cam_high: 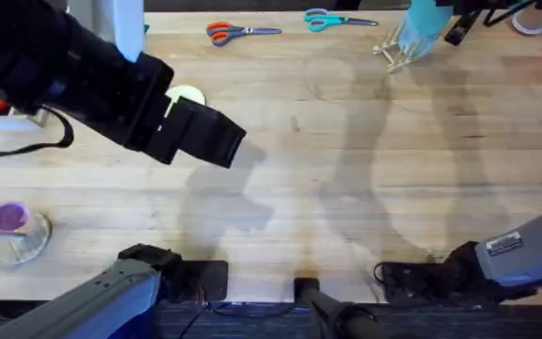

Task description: Pick up the plates from the table one by one and place each into a slot on the dish rack.

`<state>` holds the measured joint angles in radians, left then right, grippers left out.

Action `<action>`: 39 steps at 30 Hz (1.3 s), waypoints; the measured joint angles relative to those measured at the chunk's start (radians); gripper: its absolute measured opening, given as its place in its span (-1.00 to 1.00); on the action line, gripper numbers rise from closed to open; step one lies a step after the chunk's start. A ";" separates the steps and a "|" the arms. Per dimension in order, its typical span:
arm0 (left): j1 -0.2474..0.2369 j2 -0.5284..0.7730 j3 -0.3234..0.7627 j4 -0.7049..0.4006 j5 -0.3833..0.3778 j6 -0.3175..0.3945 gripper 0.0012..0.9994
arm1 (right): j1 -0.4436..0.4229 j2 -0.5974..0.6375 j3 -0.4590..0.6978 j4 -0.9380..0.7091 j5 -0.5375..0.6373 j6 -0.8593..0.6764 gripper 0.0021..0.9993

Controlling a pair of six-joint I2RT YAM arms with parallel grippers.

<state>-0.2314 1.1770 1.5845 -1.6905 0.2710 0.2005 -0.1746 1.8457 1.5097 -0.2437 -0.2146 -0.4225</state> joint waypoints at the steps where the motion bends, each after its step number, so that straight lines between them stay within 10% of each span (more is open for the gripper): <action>1: 0.000 0.000 0.000 0.000 0.000 0.000 0.99 | 0.000 0.002 0.000 0.001 0.000 0.000 -0.95; 39: 0.000 0.000 0.000 0.000 0.000 0.000 0.99 | 0.014 0.050 0.000 0.028 -0.004 0.004 -0.95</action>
<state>-0.2314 1.1770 1.5845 -1.6904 0.2710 0.2005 -0.1608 1.8957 1.5097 -0.2153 -0.2184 -0.4180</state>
